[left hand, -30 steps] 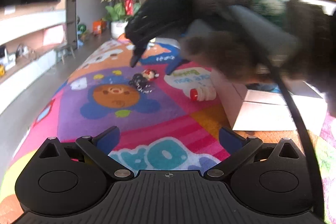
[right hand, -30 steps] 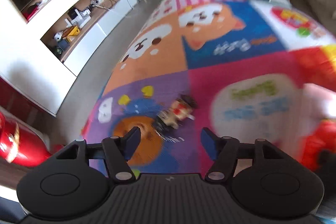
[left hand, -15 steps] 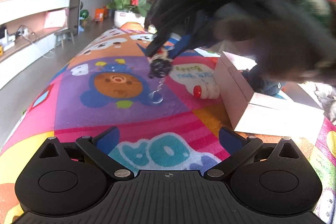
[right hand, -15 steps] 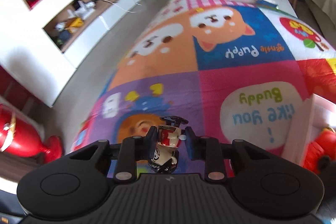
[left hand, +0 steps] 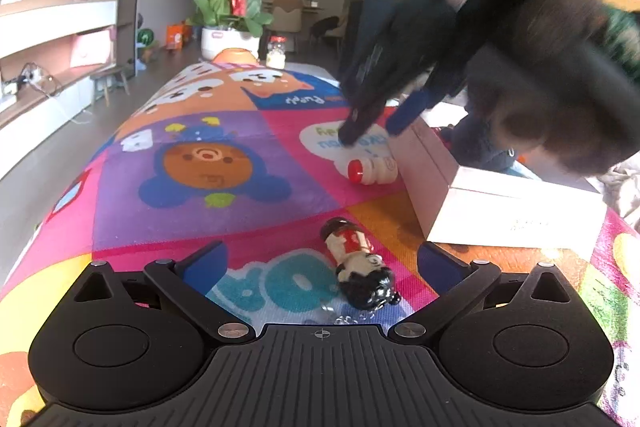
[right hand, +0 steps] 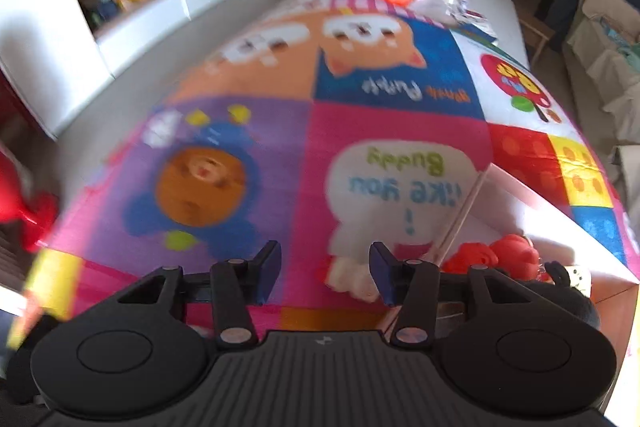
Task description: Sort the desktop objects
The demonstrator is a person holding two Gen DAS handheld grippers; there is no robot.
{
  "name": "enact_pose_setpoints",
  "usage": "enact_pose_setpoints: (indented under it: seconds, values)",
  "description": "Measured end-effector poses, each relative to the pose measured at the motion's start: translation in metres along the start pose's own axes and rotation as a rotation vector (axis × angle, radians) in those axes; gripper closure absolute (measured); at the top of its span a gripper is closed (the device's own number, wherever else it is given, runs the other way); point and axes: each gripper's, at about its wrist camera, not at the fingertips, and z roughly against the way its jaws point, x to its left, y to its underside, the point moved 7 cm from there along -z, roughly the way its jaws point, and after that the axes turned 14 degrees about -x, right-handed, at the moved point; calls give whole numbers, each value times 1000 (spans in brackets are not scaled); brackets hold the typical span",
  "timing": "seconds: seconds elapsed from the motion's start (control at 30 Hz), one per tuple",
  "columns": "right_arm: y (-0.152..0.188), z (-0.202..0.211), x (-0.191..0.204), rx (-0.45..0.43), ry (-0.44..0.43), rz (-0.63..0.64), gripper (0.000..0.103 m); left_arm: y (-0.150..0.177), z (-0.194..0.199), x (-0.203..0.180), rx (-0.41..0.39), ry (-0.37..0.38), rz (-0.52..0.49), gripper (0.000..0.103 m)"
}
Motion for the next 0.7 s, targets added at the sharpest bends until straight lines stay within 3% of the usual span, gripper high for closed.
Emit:
enact_pose_setpoints:
  seconds: [0.17,0.2,0.23,0.3,0.53,0.7]
  values:
    - [15,-30,1,75,50,54,55,1,-3,4,7,10,26,0]
    - [17,-32,5,83,50,77,60,1,-3,4,8,12,32,0]
    - [20,-32,11,97,37,107,76,1,-3,5,10,13,37,0]
    - [25,-30,17,96,23,145,75,1,-4,6,10,14,45,0]
    - [36,24,31,43,-98,93,75,1,-3,5,9,13,49,0]
    - [52,93,19,-118,-161,-25,75,1,-3,5,11,12,50,0]
